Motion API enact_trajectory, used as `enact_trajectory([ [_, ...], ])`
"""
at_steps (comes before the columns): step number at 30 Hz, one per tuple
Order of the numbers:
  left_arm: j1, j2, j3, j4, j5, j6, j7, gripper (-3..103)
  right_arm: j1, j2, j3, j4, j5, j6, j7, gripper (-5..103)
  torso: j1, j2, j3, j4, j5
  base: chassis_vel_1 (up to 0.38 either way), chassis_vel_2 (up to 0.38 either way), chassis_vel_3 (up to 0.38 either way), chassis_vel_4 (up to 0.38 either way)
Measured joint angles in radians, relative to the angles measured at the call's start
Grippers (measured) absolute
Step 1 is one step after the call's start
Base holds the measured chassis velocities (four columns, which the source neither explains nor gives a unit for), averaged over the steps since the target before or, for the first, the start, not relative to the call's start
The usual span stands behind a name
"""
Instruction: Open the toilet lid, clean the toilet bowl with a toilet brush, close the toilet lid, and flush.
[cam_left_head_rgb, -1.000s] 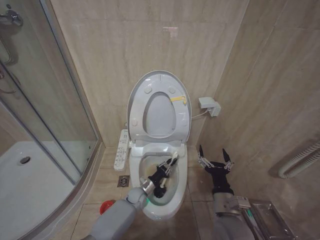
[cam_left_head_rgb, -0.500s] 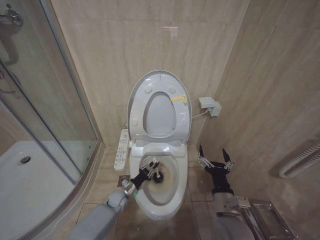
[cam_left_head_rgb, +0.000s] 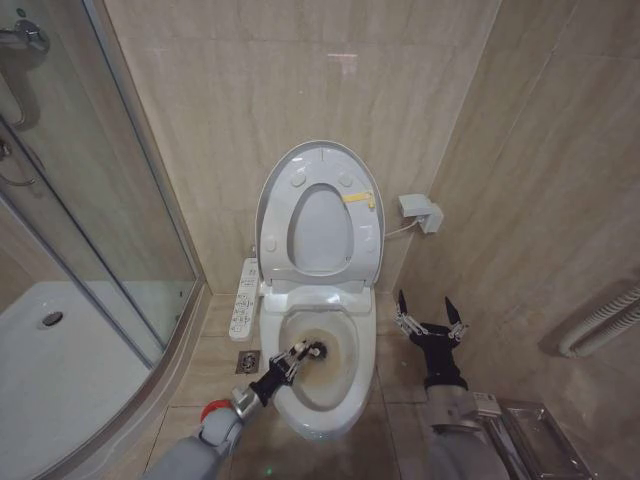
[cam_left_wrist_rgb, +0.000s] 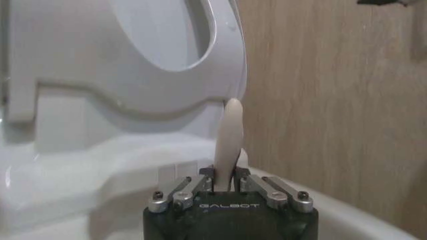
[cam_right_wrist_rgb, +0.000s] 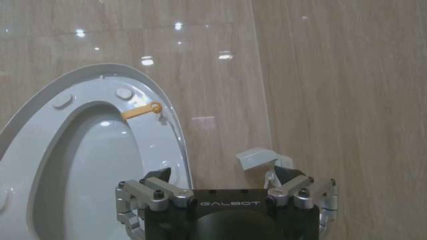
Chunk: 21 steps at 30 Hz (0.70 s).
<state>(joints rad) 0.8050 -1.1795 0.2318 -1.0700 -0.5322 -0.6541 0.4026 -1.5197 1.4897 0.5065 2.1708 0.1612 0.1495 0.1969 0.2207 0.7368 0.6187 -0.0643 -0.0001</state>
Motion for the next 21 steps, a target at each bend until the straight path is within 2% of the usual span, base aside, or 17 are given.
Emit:
enact_trajectory([
  [9, -0.113, -0.070, 0.042, -0.022, -0.054, 0.051, -0.036, 18, 0.000, 0.000, 0.000, 0.000, 0.000, 0.000, 0.000, 100, 0.000, 0.000, 0.000, 0.0002, 0.0001, 0.000, 0.000, 0.000, 0.000],
  [21, -0.217, -0.163, 0.103, 0.065, -0.083, 0.073, -0.050, 18, 0.000, 0.000, 0.000, 0.000, 0.000, 0.000, 0.000, 100, 0.000, 0.000, 0.000, 0.0004, 0.0002, 0.000, 0.000, 0.000, 0.000],
])
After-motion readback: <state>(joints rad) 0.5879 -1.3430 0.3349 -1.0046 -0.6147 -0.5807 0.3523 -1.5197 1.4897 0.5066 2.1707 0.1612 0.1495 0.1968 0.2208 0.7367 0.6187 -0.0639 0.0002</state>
